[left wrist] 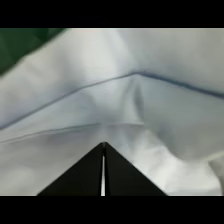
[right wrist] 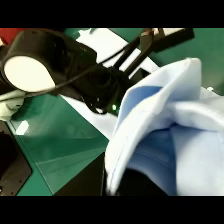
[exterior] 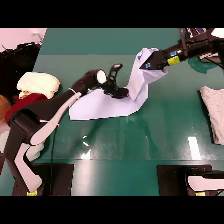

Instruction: Fold the shirts.

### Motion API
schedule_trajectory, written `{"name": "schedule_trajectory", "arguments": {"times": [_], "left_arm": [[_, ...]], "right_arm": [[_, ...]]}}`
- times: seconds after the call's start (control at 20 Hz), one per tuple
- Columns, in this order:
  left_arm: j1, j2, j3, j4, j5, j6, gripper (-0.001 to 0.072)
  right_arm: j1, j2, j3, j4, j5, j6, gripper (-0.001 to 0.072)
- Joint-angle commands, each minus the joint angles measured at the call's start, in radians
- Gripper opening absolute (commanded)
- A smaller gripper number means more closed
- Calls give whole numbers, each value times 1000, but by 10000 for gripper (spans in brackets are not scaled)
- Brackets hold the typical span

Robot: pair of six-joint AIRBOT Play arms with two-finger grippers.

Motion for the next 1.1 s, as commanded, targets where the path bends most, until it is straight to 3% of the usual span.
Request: {"name": "schedule_trajectory", "arguments": {"times": [0.0,0.15,0.4,0.5,0.55,0.65,0.8,0.9,1.05], "left_arm": [[92,77,16,151,-112,-5,20],[249,206,16,297,-191,-2,21],[478,405,16,301,-265,-1,21],[523,455,16,301,-279,0,22],[536,472,16,301,-285,3,21],[542,492,16,303,-303,10,21],[542,495,15,285,-343,32,22],[542,495,15,284,-362,32,21],[542,495,15,264,-373,32,21]], "right_arm": [[68,1,3,1,-53,1,18],[161,-12,3,2,-157,-5,19],[446,-183,3,83,-499,-127,46],[526,-268,8,161,-618,-169,503],[542,-304,41,169,-598,-168,560],[532,-333,122,117,-494,-166,552],[439,-274,137,-94,-334,-74,521],[342,-204,39,-183,-280,-33,521],[170,-97,-212,-192,-278,21,520]]}}
